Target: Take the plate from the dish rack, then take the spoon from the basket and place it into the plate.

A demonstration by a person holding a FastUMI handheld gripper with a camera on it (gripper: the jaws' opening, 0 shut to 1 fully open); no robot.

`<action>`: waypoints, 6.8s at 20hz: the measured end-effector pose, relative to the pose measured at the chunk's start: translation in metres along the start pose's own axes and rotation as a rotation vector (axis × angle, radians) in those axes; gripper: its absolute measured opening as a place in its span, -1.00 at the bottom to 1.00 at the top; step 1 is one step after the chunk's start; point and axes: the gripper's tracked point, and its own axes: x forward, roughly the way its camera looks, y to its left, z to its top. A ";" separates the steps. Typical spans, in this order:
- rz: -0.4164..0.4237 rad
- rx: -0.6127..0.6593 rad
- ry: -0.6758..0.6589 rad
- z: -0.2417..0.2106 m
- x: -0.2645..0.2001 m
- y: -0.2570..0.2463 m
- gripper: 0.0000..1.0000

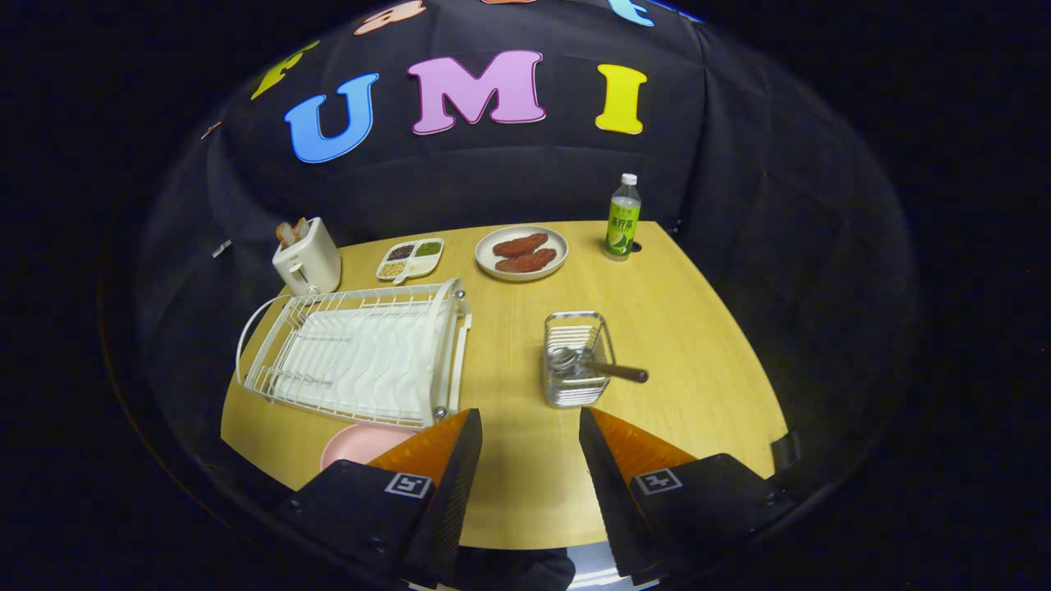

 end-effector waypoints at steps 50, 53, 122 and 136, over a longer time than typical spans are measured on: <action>0.360 0.011 -0.183 0.115 -0.068 0.052 -0.80; 0.500 0.000 -0.185 0.116 -0.092 0.091 -0.80; 0.214 -0.348 -0.401 0.148 -0.078 0.154 0.96; 0.074 -0.281 -0.488 0.172 -0.086 0.114 0.95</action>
